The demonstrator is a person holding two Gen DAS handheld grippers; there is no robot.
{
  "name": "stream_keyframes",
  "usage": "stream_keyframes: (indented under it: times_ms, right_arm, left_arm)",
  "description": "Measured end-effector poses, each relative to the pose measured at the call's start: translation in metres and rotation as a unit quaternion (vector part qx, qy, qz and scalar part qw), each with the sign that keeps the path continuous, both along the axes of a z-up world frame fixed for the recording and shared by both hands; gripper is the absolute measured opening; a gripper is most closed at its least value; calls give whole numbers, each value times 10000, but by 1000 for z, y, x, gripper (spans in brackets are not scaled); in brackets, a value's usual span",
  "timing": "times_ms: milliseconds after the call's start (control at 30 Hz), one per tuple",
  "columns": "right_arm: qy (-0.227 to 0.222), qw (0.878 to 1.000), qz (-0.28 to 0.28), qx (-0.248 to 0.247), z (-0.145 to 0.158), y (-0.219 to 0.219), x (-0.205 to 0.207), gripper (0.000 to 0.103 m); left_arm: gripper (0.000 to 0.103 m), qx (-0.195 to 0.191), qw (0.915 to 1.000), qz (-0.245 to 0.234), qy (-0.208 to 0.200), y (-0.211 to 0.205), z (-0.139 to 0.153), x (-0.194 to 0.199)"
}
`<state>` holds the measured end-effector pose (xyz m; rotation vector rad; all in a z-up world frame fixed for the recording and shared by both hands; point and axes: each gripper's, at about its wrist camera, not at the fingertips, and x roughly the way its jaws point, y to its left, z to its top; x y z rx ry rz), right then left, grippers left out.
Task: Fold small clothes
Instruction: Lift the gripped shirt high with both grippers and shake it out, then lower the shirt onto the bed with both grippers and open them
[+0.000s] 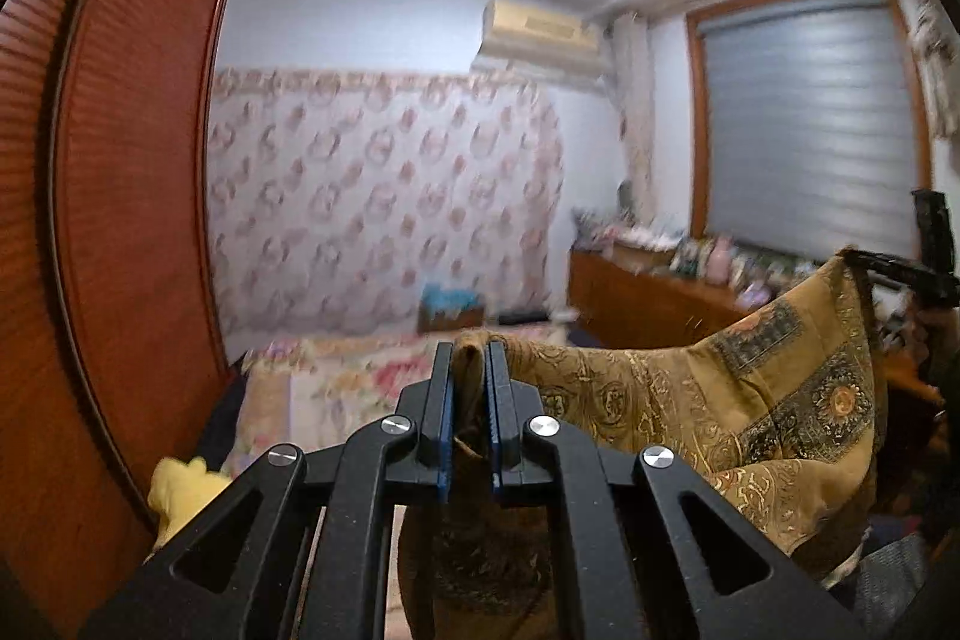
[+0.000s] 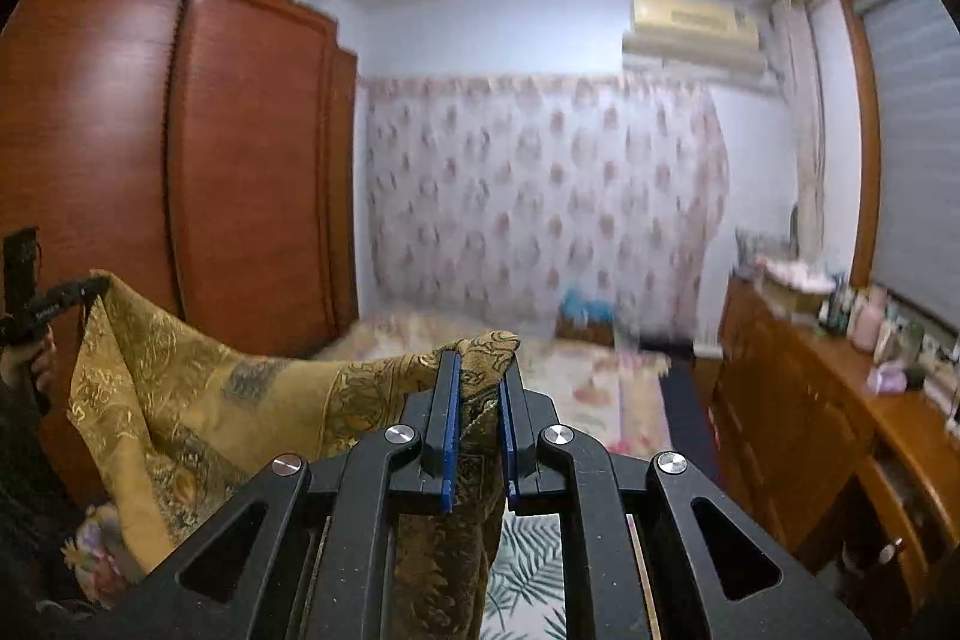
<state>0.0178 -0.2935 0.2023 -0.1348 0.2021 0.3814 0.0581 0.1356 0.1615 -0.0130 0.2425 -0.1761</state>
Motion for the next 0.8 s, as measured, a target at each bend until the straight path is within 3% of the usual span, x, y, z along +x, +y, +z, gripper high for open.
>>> stream_keyframes:
  times_ms: [267,433,567,667,800]
  right_arm:
    - [1219,9910,-501,-214,-117,19,138,11]
    - [1620,9837,-759,-156,-165,33,193,11]
    - [1785,9790,-981,-12,-160,40,243,11]
    - [1832,9765,-1134,-23,-158,37,251,11]
    - [2095,9690,-1313,-54,-151,36,254,39]
  left_arm:
    - [10,21,9936,205,1111,0,-104,115]
    - [10,36,9892,330,1431,-6,-144,154]
    - [10,92,9870,453,1542,-11,-154,166]
    - [10,182,9861,515,1567,-16,-157,170]
    - [16,376,9815,620,1770,-17,-160,180]
